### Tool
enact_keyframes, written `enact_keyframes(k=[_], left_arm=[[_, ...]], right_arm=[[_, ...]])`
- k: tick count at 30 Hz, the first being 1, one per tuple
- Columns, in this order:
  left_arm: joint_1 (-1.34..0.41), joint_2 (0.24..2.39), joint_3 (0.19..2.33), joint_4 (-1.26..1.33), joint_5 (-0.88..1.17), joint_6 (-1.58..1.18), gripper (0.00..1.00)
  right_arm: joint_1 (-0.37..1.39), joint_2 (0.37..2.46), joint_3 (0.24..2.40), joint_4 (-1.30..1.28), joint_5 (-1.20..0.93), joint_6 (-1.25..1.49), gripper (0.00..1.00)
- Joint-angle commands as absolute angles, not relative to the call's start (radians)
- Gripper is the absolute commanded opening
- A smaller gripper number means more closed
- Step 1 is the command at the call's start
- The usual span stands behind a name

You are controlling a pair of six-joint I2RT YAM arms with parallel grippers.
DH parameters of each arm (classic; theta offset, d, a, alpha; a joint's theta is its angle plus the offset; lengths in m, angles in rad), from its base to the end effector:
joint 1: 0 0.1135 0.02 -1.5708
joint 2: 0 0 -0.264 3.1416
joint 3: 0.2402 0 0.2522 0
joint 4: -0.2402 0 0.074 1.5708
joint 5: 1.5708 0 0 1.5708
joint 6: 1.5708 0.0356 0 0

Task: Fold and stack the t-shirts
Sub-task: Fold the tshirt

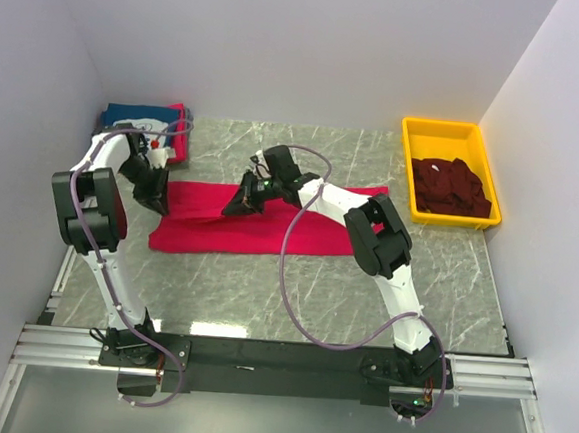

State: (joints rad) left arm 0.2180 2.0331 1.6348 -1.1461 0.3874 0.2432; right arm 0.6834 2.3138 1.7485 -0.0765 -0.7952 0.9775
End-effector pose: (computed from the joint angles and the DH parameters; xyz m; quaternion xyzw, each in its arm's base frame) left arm 0.3833 0.0711 0.2032 0.0149 0.9811 -0.1844 0.0566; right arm 0.3847 0.3461 0.1681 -0.0508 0.8408 0.5384 0.0230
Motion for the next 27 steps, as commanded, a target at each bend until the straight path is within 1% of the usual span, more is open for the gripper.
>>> enact_keyframes(k=[1,2,5,7,8,10,14,17,20,24,27], left_arm=[[0.218,1.99,1.571,-1.166,0.399,0.259,0.2],[0.218,1.979,1.56,-1.164,0.403,0.259,0.24],[0.219,1.968,1.54,-1.152,0.41,0.252,0.29],[0.218,1.973,1.545,-1.149,0.419,0.242,0.26],[0.218,1.979,1.549,-1.147,0.42,0.239,0.21],[0.218,1.988,1.562,-1.146,0.423,0.23,0.2],[0.218,2.006,1.572,-1.146,0.429,0.226,0.32],[0.213,2.01,1.563,-1.147,0.43,0.229,0.36],[0.209,2.008,1.531,-1.137,0.429,0.226,0.37],[0.201,2.008,1.497,-1.114,0.439,0.213,0.34],[0.199,2.011,1.493,-1.098,0.446,0.203,0.27]], right_arm=[[0.695,2.309,1.749,-0.031,-0.825,1.002,0.0],[0.695,2.31,1.747,-0.031,-0.828,1.003,0.0],[0.698,2.315,1.743,-0.029,-0.831,1.006,0.0],[0.701,2.316,1.747,-0.028,-0.831,1.006,0.0],[0.701,2.316,1.747,-0.029,-0.831,1.008,0.0],[0.698,2.315,1.749,-0.034,-0.83,1.003,0.0],[0.701,2.313,1.744,-0.034,-0.831,1.0,0.0],[0.698,2.313,1.743,-0.029,-0.831,1.006,0.0],[0.698,2.318,1.747,-0.026,-0.831,1.008,0.0],[0.695,2.324,1.749,-0.026,-0.834,1.008,0.0],[0.687,2.329,1.749,-0.028,-0.836,1.0,0.0]])
